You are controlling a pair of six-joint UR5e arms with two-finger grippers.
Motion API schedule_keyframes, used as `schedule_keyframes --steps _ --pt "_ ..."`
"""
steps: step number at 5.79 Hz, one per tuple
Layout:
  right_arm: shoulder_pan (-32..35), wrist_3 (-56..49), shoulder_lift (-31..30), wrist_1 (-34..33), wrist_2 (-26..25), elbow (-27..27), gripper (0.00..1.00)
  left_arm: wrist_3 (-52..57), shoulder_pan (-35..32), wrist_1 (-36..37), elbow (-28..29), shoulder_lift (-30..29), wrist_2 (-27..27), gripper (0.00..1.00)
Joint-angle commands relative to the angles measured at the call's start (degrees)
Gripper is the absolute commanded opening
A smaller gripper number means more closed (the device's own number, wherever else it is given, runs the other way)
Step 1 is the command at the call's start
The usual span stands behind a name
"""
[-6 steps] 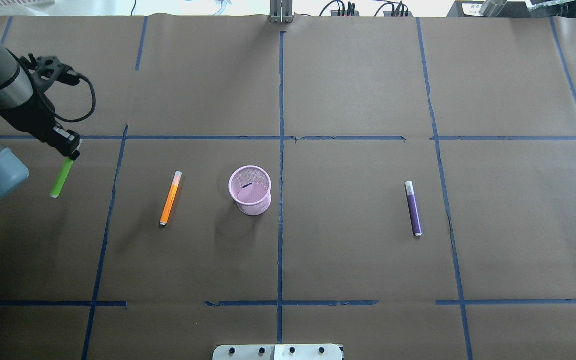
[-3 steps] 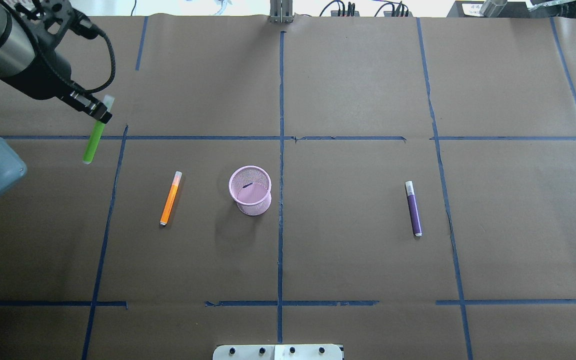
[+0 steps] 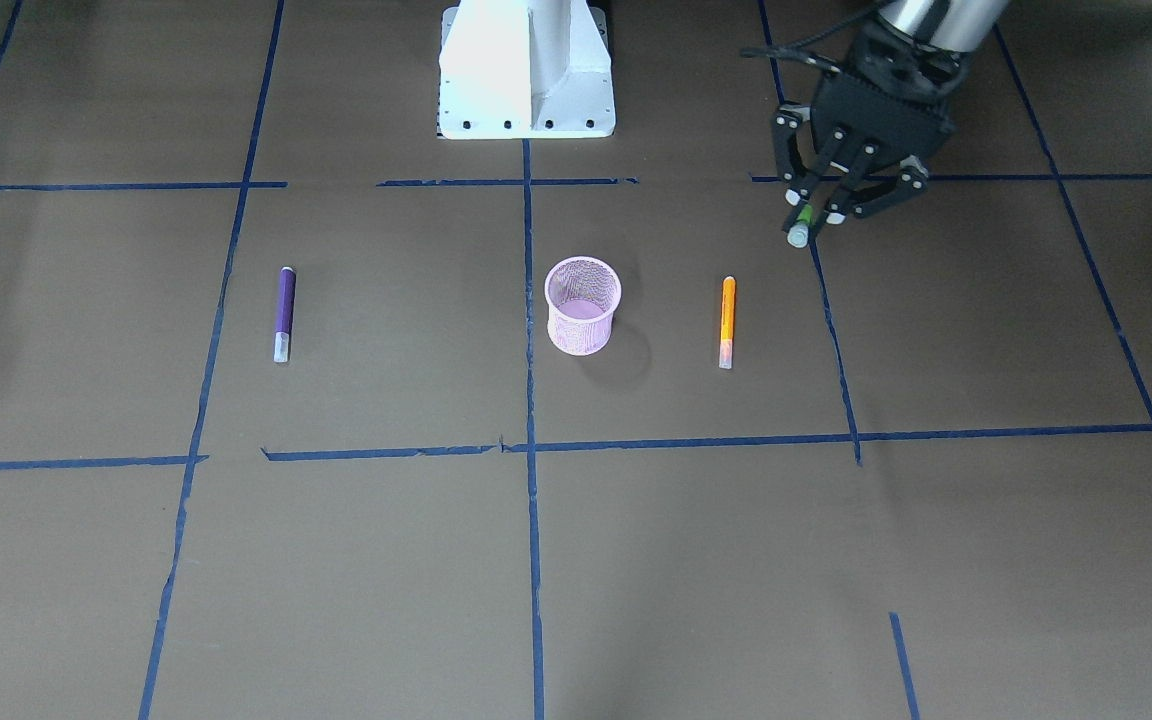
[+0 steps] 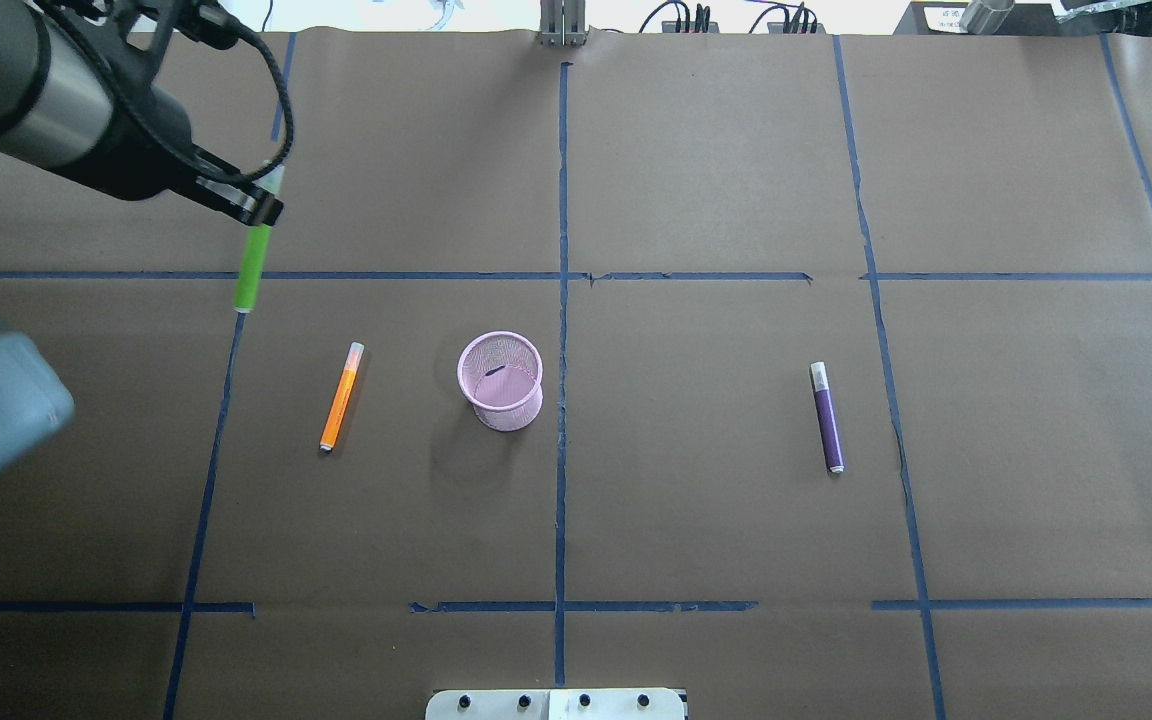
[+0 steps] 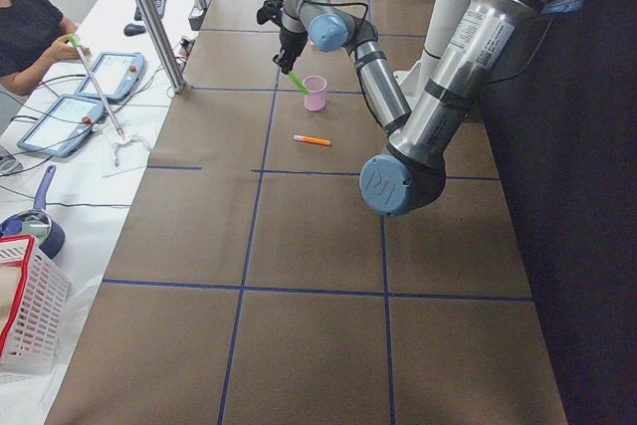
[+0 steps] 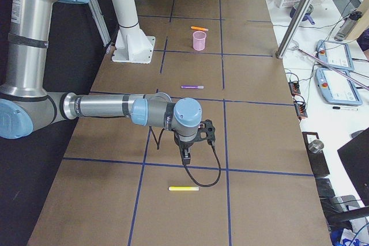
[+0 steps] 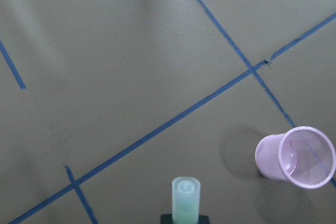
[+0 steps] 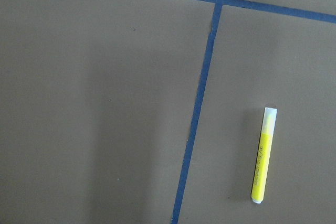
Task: Collect pens into pen holder
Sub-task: 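Lift the green highlighter with the left gripper and carry it over the pink cup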
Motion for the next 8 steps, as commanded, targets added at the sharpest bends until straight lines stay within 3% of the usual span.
schedule_keyframes --steps 1,2,3,6,8 --pt "0.0 0.0 0.0 0.0 0.0 -0.1 1.0 -13.2 11.5 -10.8 -0.4 0.4 16.9 0.0" --pt "0.0 0.0 0.0 0.0 0.0 -0.3 1.0 -17.2 19.0 -12.6 0.0 0.0 30.1 0.0" --pt "0.0 -0.1 0.2 0.0 0.0 -0.3 1.0 -21.3 23.4 -15.5 1.5 -0.3 38.9 0.0" --pt "0.0 0.0 0.3 0.1 0.0 -0.3 1.0 -25.4 25.6 -28.2 14.8 -2.6 47.0 0.0" --pt "0.0 0.0 0.3 0.0 0.9 -0.3 1.0 -25.4 28.2 -32.9 17.3 -2.3 48.3 0.03"
